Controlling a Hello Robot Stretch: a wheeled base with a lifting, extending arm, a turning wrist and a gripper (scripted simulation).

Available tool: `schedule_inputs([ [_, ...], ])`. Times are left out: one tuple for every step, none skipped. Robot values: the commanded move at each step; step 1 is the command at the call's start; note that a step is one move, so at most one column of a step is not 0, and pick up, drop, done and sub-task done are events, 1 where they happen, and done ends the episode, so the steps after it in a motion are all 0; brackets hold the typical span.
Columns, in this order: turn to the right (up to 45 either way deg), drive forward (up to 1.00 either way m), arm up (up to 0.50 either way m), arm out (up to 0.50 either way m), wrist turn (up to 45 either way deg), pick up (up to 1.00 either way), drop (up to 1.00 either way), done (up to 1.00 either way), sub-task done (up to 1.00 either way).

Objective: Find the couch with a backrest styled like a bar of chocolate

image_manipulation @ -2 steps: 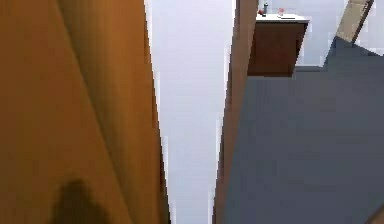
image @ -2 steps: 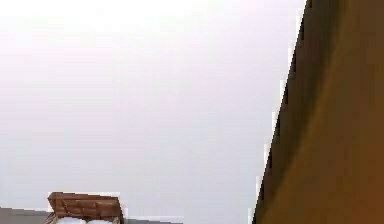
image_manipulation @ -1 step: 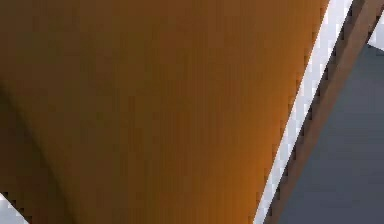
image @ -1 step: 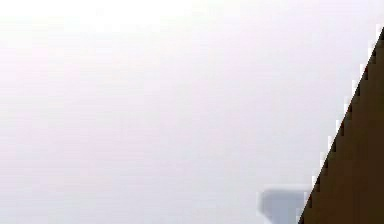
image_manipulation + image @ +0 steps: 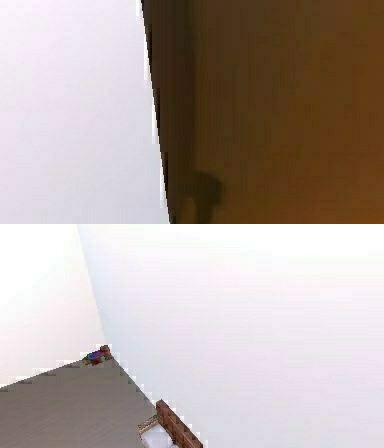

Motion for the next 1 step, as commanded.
schedule_inputs([
  [-9.0,0.00,0.00,0.00,0.0,0.00,0.00,0.00,0.00],
])
